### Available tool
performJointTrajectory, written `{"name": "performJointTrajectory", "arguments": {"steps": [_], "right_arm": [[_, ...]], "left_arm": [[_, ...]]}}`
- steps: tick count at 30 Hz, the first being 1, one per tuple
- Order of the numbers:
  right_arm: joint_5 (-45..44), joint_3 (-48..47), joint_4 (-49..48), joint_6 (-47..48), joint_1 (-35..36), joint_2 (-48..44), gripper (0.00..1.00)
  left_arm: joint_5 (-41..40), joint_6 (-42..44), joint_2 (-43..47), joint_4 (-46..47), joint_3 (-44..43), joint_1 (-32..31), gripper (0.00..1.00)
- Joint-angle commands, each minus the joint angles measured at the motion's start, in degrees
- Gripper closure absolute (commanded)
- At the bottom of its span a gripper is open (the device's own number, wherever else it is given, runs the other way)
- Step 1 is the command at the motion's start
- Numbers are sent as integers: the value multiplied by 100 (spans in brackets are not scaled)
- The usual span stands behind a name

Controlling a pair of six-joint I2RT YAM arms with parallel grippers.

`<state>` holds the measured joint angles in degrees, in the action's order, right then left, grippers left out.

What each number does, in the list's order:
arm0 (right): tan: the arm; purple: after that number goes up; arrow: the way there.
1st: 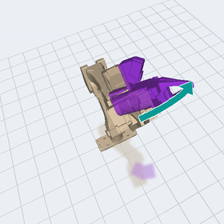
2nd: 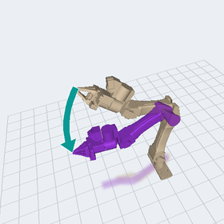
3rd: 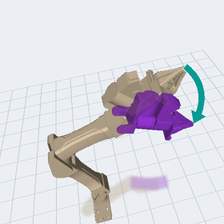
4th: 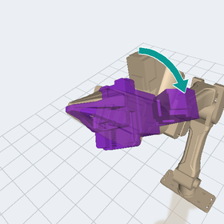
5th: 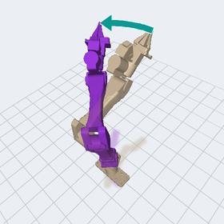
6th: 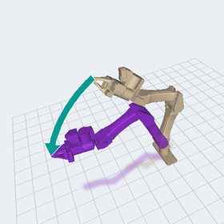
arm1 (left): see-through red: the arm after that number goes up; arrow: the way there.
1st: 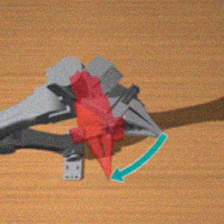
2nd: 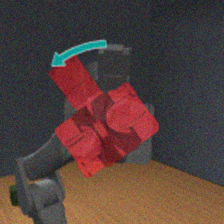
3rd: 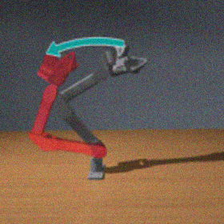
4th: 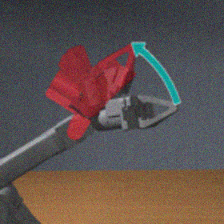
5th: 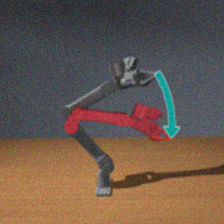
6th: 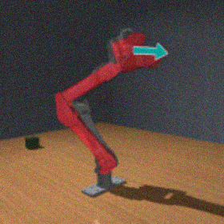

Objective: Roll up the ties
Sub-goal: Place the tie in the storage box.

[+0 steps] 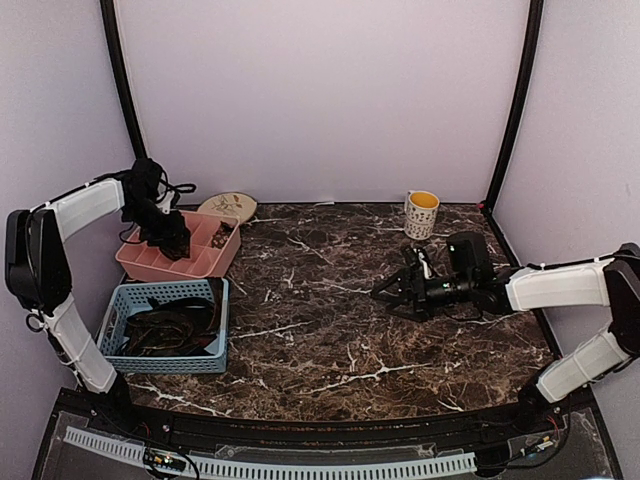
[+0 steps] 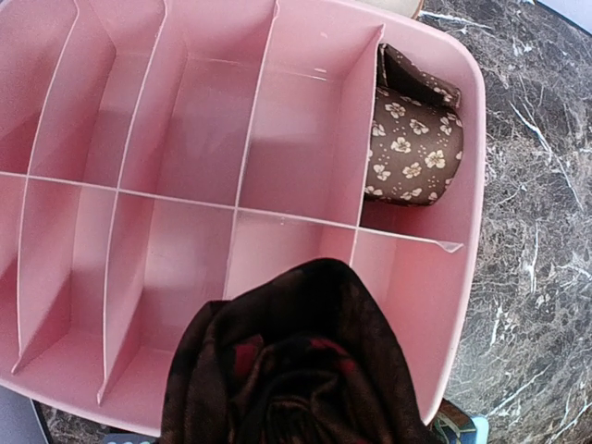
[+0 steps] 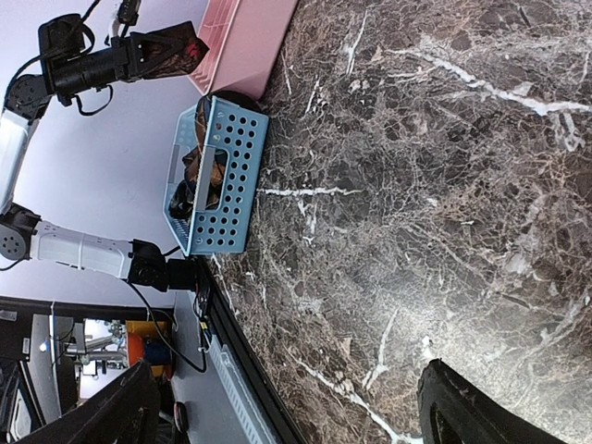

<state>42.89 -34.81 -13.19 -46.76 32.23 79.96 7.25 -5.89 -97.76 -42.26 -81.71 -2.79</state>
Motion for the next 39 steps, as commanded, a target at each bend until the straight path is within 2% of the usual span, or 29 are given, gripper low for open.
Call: {"name": "performJointTrajectory", "arguments": {"steps": [1, 6, 16, 25, 29, 31, 37, 39], "right_arm": [[-17, -151, -40, 134, -24, 19, 3], [-73, -242, 149, 236, -25, -111, 3], [-6, -215, 117, 257, -25, -51, 3], [57, -212, 52, 220, -27, 9, 3], [71, -226, 55, 220, -30, 3, 3], [81, -244, 70, 222, -32, 10, 3], [105, -313, 50, 230, -32, 34, 3], [145, -363, 72, 221, -34, 20, 3]], "left_arm": [[-53, 60, 378, -92, -209, -26, 72], [134, 383, -66, -650, -696, -105, 76], [184, 534, -38, -385, -12, -660, 77], [247, 509, -712, -307, -269, -1056, 78], [484, 620, -734, -243, -374, -1219, 78], [552, 803, -651, -191, -447, -1256, 79], [-373, 1883, -726, -835, -1253, -1244, 79], [-340, 2252, -662, -951, -1349, -1244, 78]]}}
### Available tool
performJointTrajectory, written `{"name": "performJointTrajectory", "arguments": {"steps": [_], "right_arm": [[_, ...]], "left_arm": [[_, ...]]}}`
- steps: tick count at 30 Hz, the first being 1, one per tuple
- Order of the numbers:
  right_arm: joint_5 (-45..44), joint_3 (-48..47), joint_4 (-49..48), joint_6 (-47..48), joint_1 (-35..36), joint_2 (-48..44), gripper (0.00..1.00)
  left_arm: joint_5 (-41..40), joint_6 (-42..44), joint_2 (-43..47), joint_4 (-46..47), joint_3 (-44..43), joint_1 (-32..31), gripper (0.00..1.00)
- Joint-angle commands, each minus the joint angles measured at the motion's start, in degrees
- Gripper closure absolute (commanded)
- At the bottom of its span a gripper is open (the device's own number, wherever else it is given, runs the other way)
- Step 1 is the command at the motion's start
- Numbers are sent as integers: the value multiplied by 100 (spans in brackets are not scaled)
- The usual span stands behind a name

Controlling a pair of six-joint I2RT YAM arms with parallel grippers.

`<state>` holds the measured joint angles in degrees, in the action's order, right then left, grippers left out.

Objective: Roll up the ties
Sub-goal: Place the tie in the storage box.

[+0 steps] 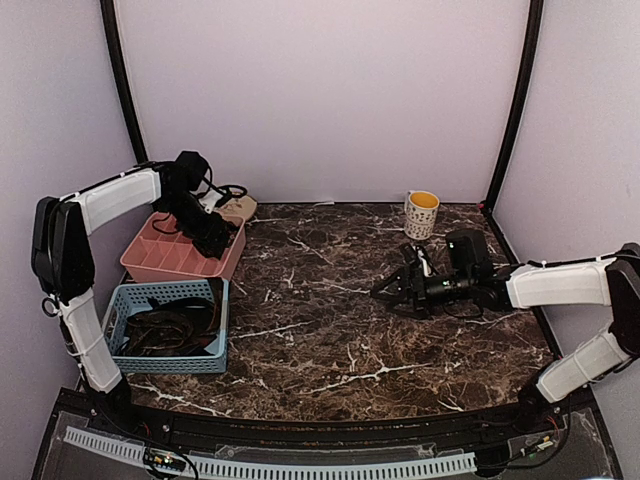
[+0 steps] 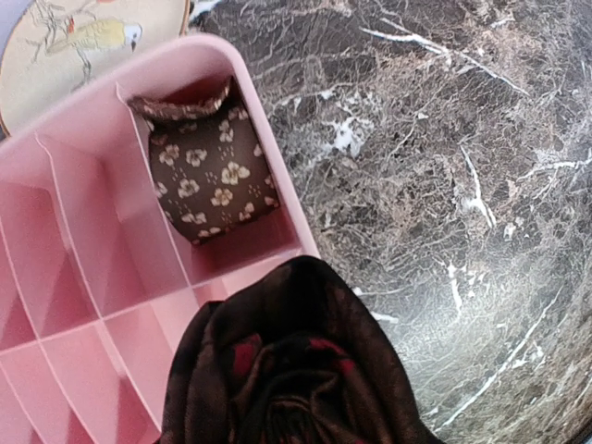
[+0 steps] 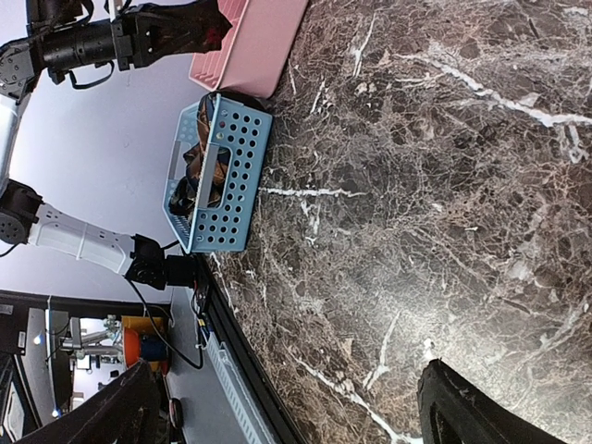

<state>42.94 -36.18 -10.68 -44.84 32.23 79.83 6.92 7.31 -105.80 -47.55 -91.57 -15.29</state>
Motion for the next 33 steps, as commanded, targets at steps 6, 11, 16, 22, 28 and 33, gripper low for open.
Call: {"name": "performJointTrajectory", "arguments": {"steps": [6, 11, 16, 22, 28, 33], "right_arm": [[251, -357, -205, -57, -33, -20, 3], [358, -267, -565, -315, -33, -73, 3], [373, -37, -866, -521, -33, -200, 3], [340, 26, -975, -575, -33, -249, 3], [189, -59, -793, -551, -32, -489, 3], [146, -129, -687, -530, -28, -596, 3]], "left_arm": [[-191, 2347, 838, -11, 174, 7, 79], [-379, 3326, 1004, 36, 368, 93, 83], [430, 1654, 1062, 220, -95, 435, 85], [203, -1192, 1204, 322, -184, 442, 86], [51, -3981, 1804, 776, 285, 428, 95], [-373, -5673, 1646, 360, 103, 334, 94]]}}
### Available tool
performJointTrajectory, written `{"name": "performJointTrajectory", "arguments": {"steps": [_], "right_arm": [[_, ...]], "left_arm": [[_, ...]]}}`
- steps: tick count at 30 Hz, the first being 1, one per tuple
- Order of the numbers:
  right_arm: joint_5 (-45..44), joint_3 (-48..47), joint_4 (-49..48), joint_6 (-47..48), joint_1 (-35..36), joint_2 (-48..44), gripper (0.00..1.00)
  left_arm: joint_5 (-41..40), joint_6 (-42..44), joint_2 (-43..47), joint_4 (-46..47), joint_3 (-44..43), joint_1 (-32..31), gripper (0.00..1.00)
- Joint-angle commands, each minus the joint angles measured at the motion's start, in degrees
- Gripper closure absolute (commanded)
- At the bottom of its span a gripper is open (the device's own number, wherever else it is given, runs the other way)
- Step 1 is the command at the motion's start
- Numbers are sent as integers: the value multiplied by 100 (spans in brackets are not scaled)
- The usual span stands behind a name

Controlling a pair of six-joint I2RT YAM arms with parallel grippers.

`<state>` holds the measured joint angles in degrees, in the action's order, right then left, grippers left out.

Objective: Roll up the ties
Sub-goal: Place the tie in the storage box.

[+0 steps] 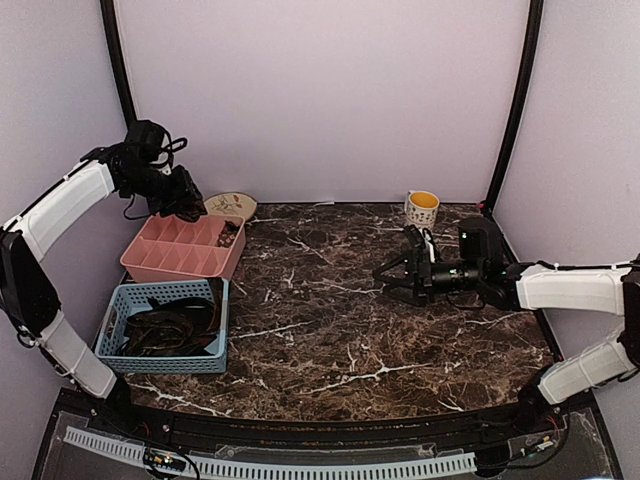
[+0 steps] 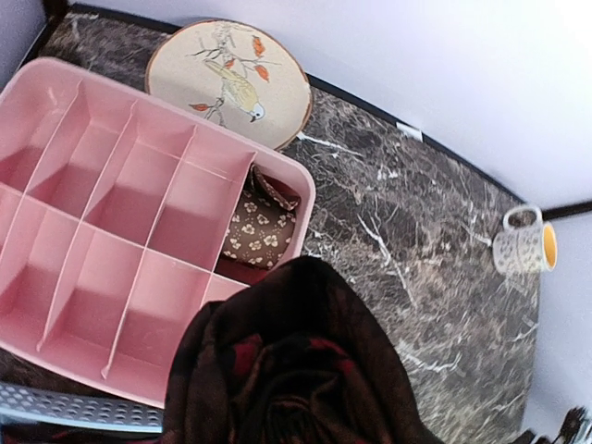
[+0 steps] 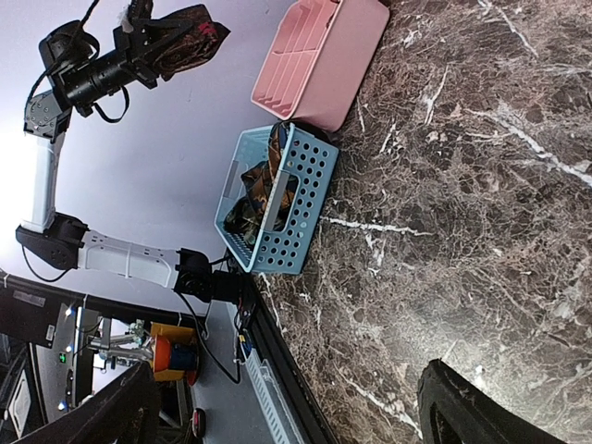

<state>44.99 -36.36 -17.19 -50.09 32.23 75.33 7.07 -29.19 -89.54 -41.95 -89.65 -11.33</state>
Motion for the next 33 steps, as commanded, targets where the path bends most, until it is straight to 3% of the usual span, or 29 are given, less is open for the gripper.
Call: {"name": "performJointTrajectory", "arguments": {"steps": [1, 15, 33], "right_arm": [[-82, -130, 19, 20, -26, -164, 3], [-56, -130, 3, 68, -25, 9, 3], [11, -156, -66, 88, -35, 298, 3]], "left_arm": [[-430, -2278, -29, -257, -96, -62, 94], [-1011, -4132, -1039, -742, -205, -66, 92], [-1228, -4452, -2088, -684, -159, 29, 92]]}}
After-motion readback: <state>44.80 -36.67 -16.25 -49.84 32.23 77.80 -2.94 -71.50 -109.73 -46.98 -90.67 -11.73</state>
